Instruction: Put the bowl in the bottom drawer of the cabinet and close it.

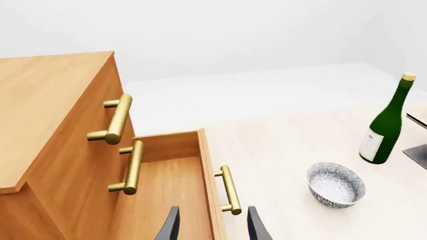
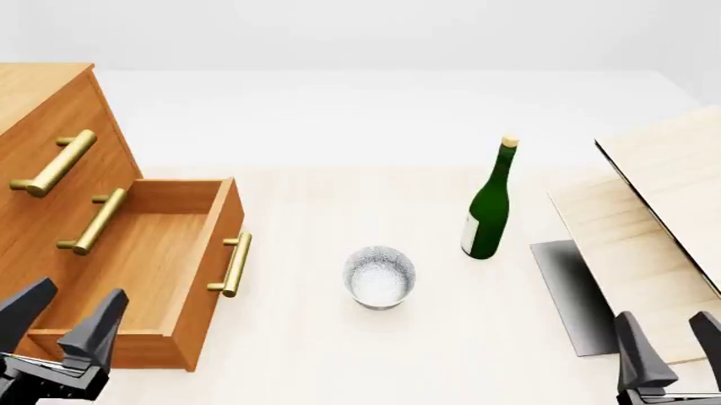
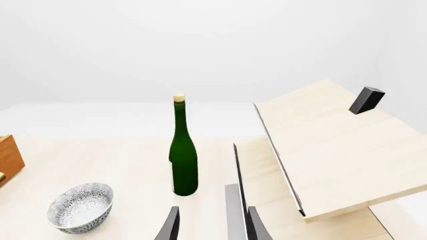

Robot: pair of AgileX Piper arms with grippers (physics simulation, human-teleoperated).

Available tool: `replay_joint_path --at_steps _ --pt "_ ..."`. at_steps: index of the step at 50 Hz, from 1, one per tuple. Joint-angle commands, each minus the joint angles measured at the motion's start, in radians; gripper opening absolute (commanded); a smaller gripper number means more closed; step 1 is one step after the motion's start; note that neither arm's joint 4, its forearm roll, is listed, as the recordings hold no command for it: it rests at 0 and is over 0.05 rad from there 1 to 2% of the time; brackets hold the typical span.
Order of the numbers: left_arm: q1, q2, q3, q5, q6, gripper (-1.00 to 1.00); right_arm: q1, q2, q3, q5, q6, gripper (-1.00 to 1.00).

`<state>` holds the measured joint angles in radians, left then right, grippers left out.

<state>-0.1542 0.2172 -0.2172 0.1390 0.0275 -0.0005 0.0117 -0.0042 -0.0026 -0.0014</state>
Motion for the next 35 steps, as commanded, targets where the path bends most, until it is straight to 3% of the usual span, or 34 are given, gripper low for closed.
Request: replay_joint_path --at_steps 1,13,20,35 --pt "-0.026 0.093 -0.071 0.019 -0.027 1.00 0.000 0.000 0.000 0.000 0.000 1.00" --pt "-0.007 0.185 -0.134 0.052 -0.046 1.00 0.000 0.000 0.000 0.000 0.000 1.00" --pt "-0.012 0.250 -0.152 0.068 -0.079 1.00 0.000 0.000 0.000 0.000 0.001 1.00" --pt "0.008 0.301 -0.164 0.073 -0.081 1.00 0.000 0.000 0.000 0.000 0.000 1.00"
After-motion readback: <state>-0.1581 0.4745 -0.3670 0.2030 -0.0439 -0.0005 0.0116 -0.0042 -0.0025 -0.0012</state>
